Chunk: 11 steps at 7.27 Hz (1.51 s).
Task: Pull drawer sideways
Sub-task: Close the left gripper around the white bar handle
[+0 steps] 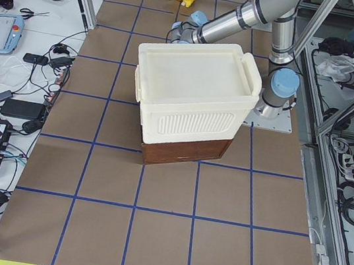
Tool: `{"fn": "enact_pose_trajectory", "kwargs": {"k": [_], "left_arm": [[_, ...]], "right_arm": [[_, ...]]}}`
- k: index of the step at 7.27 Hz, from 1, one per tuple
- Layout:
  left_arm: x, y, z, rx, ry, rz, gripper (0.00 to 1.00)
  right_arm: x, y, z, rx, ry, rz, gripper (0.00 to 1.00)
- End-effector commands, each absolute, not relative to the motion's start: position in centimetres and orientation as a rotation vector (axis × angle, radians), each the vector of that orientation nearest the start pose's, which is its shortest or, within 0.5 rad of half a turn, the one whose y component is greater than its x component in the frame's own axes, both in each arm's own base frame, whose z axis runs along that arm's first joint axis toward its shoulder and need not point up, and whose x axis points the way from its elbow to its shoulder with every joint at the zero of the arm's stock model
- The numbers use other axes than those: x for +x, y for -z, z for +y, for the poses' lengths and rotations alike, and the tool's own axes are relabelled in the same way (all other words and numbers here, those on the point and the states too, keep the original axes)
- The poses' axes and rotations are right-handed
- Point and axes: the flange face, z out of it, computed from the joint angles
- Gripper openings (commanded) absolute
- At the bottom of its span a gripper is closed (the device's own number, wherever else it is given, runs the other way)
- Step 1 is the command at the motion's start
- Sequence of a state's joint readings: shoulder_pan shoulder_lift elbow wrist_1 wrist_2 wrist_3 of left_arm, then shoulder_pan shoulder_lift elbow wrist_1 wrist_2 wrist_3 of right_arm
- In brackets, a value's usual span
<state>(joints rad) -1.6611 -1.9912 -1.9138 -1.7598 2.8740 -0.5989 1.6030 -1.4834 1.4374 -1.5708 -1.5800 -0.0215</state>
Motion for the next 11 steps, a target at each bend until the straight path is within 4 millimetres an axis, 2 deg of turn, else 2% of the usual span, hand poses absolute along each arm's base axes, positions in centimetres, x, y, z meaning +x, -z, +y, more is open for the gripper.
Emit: {"fn": "enact_pose_trajectory", "kwargs": {"k": [1, 2, 11], "left_arm": [[-8.2, -17.9, -48.8, 0.198, -0.367, 1.729, 0.08], [-8.2, -17.8, -48.7, 0.182, -0.353, 1.728, 0.04], [-10.5, -18.0, -48.9, 0.219, -0.314, 1.723, 0.02]], "right_arm": [[14.9, -50.9, -52.9, -0.084, 0.073, 3.149, 1.0], [14.9, -50.9, -52.9, -0.084, 0.073, 3.149, 1.0], [14.9, -50.9, -52.9, -0.084, 0.073, 3.149, 1.0]]}}
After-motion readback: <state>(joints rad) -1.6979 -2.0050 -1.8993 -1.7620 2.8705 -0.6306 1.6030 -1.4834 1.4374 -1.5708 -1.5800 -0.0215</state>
